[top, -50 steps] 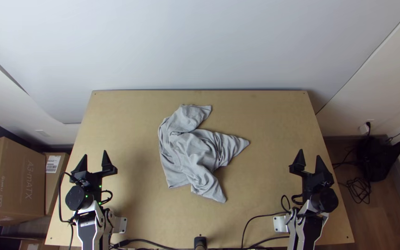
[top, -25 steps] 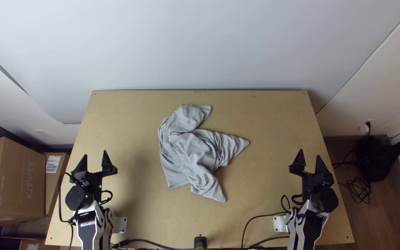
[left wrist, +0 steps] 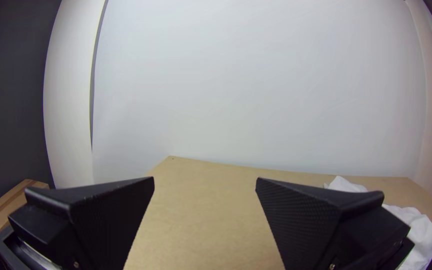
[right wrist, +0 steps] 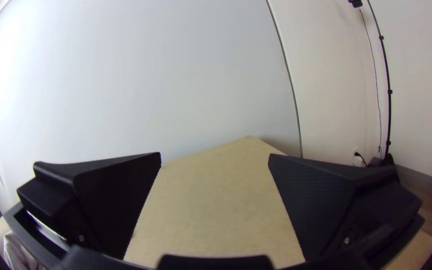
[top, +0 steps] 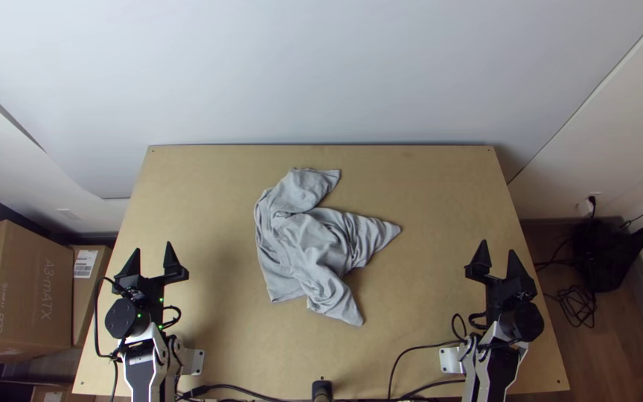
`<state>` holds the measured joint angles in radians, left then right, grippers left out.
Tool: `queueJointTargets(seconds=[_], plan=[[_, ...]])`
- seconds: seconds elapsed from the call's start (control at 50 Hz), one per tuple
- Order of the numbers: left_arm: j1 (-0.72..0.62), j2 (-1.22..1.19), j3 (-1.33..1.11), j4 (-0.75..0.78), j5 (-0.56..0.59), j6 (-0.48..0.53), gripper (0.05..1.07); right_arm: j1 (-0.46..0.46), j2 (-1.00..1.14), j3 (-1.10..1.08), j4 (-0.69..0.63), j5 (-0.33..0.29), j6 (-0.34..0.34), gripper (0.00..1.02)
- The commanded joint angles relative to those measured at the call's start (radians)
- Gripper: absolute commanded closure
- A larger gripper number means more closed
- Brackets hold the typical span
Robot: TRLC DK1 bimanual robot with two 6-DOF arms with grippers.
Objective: Fold the t-shirt
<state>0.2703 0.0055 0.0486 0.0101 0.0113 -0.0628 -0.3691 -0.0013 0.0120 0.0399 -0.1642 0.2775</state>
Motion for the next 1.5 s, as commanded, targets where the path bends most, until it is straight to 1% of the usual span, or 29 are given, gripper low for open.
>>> queueJointTargets(seconds=[0.0, 0.92, 1.06, 1.1, 1.14, 1.2, 1.24, 1.36, 1.48], plan=[[0.009, -0.006, -0.046, -0.019, 0.006, 0.006, 0.09, -0.001, -0.003, -0.007, -0.008, 0.008, 0.012, 0.03], [0.015, -0.006, -0.046, -0.024, 0.006, 0.004, 0.09, 0.013, -0.003, -0.007, -0.008, 0.008, 0.012, 0.03], [0.012, -0.004, -0.046, -0.024, 0.006, 0.004, 0.09, -0.01, -0.003, -0.007, -0.014, 0.034, 0.003, 0.03], [0.012, -0.004, -0.046, -0.024, 0.006, 0.004, 0.09, -0.013, -0.003, -0.007, -0.017, 0.051, 0.003, 0.03], [0.014, -0.002, -0.046, -0.024, 0.006, 0.004, 0.09, -0.022, -0.003, -0.006, -0.02, 0.06, -0.006, 0.03], [0.014, -0.004, -0.046, -0.024, 0.006, 0.004, 0.09, -0.042, -0.003, -0.006, -0.026, 0.075, -0.038, 0.03], [0.012, -0.004, -0.046, -0.022, 0.006, 0.004, 0.09, -0.057, -0.003, -0.006, -0.031, 0.086, -0.04, 0.03], [0.014, -0.006, -0.046, -0.019, 0.006, 0.006, 0.09, -0.071, -0.003, -0.006, -0.031, 0.088, -0.077, 0.03], [0.02, -0.006, -0.043, -0.015, 0.006, 0.011, 0.09, -0.073, -0.003, -0.004, -0.032, 0.088, -0.084, 0.03]])
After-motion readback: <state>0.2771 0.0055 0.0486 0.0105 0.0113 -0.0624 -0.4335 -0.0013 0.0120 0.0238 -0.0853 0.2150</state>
